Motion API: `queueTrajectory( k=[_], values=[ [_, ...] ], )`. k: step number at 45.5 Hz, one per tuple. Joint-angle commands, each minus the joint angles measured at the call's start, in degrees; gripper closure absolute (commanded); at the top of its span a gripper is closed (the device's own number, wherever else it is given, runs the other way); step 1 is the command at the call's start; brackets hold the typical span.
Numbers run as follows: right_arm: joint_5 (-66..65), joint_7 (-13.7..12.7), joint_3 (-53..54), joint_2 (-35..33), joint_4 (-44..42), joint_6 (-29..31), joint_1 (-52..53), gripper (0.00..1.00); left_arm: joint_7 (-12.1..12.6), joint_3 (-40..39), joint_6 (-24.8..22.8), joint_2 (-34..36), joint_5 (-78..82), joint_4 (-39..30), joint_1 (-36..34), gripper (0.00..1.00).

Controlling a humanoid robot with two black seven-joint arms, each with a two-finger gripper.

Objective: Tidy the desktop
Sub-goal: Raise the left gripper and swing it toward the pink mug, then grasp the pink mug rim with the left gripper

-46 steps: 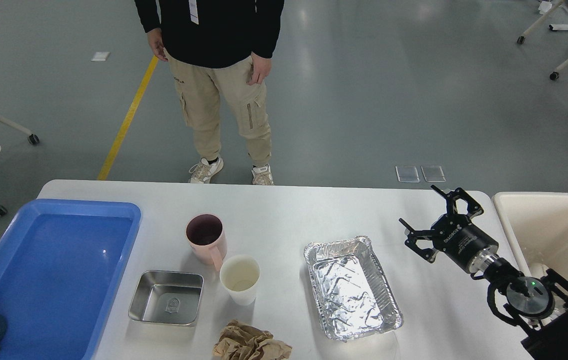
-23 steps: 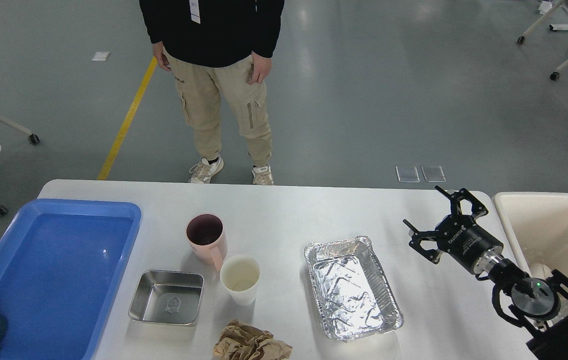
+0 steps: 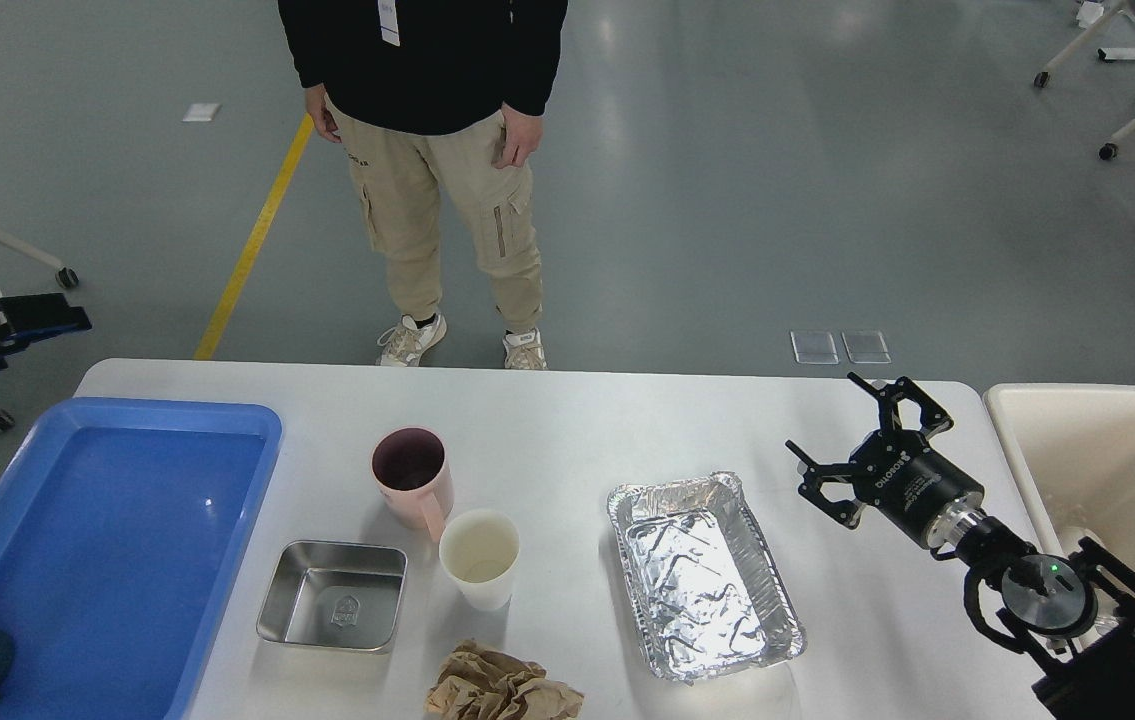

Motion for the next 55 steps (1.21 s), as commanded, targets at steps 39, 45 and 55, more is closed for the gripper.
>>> queueTrajectory(
  k=[39, 45, 55],
  values=[
    [-0.1, 0.01, 0.1, -0.11, 2.4, -0.11, -0.36, 0.0, -16.28, 15.75, 0.34, -23.55, 21.44, 9.05, -8.8, 0.03],
    [-0.1, 0.01, 0.1, -0.02, 2.48, -0.11, -0.36, 0.0, -16.98, 16.89, -0.19, -23.55, 21.79, 9.23, -8.97, 0.03],
    [-0.1, 0.01, 0.1, -0.11, 3.36, -0.11, -0.45, 0.0, -17.77, 21.9, 0.34, -26.01, 24.68, 12.13, -9.85, 0.03]
  ],
)
